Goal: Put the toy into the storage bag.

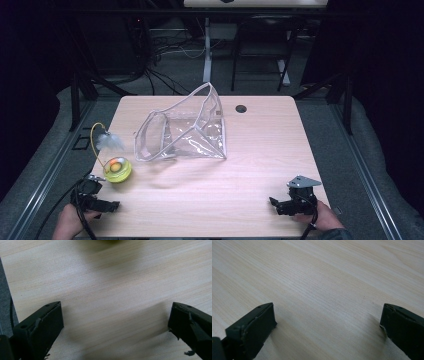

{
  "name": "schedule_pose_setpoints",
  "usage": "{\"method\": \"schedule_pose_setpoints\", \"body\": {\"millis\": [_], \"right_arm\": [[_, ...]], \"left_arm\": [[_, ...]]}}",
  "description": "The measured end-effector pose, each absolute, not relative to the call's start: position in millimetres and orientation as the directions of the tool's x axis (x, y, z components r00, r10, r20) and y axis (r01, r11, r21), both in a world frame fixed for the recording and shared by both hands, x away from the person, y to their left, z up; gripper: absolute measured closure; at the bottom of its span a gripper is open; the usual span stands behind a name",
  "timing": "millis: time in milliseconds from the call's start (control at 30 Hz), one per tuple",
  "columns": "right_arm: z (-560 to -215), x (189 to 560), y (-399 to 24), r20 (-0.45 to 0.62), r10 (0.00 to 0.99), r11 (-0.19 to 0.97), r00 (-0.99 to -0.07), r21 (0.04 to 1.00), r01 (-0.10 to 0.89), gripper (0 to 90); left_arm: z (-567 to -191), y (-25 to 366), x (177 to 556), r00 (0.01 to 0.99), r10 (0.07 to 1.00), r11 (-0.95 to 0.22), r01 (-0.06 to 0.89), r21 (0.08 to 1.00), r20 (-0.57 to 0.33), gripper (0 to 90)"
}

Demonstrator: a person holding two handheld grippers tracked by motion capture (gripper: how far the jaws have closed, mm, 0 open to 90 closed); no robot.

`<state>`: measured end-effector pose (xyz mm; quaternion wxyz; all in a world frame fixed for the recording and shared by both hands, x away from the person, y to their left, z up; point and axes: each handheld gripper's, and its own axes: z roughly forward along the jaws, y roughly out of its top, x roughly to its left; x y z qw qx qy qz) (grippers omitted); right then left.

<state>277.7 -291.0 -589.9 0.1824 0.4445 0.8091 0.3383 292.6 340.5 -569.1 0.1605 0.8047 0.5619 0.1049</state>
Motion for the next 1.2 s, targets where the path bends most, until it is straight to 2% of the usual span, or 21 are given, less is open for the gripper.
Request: {"method": "schedule_pose_setpoints", "body": {"millis": [733, 1200], "right_arm": [[-590.1, 278.4, -290.4, 0.006, 0.841, 0.376, -0.541, 0.711, 0.594, 0.0], [-589.5, 280.4, -288.1, -0.001, 0.835, 0.391, -0.55, 0.705, 0.591, 0.0]], "left_arm": [[-568.8, 338.0, 292.9, 0.368, 0.93, -0.337, 0.861, 0.381, -0.008, 0.0], [-542.1, 334.4, 288.5, 0.367, 0.93, -0.305, 0.798, 0.52, -0.016, 0.1]]}}
